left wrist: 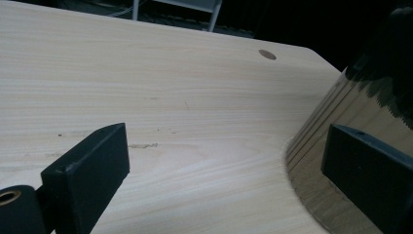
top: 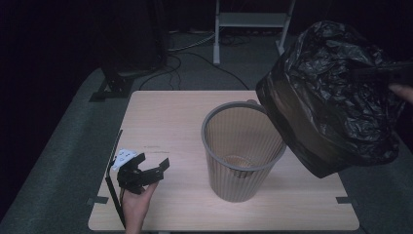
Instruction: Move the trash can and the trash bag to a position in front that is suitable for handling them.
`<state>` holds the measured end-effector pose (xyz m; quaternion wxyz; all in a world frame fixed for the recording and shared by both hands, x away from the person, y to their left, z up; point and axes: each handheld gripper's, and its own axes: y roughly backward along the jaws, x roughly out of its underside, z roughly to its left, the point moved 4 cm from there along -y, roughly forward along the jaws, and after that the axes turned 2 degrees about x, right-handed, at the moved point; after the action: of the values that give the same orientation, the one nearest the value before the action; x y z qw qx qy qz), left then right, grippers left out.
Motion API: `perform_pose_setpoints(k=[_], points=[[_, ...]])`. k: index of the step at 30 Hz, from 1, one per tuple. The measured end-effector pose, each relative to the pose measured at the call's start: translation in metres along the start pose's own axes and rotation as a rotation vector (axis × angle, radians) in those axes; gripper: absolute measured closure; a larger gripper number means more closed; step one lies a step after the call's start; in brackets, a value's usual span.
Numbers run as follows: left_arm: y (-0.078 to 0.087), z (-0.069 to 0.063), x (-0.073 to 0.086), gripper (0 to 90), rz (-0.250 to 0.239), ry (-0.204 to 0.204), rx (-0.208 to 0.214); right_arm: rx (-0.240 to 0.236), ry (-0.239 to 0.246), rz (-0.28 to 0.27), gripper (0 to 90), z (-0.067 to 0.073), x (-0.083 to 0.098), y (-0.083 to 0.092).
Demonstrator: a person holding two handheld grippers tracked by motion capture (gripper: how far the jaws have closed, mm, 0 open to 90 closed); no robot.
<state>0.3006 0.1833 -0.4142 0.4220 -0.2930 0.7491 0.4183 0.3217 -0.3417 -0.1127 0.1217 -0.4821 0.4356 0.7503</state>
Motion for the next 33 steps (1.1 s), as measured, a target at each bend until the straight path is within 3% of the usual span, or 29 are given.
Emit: perform_pose_setpoints(k=[15, 23, 33], points=[[0.003, 0.0, -0.002, 2.7, -0.011, 0.002, 0.005, -0.15, 0.076, 0.013, 88.5, 0.047, -0.016, -0.022], [0.005, 0.002, -0.003, 2.7, -0.019, 0.005, -0.001, -0.214, 0.125, 0.048, 88.6, 0.074, -0.021, -0.046], [0.008, 0.005, -0.004, 2.7, -0.025, 0.004, -0.011, -0.294, 0.143, 0.09, 88.5, 0.093, -0.018, -0.08]])
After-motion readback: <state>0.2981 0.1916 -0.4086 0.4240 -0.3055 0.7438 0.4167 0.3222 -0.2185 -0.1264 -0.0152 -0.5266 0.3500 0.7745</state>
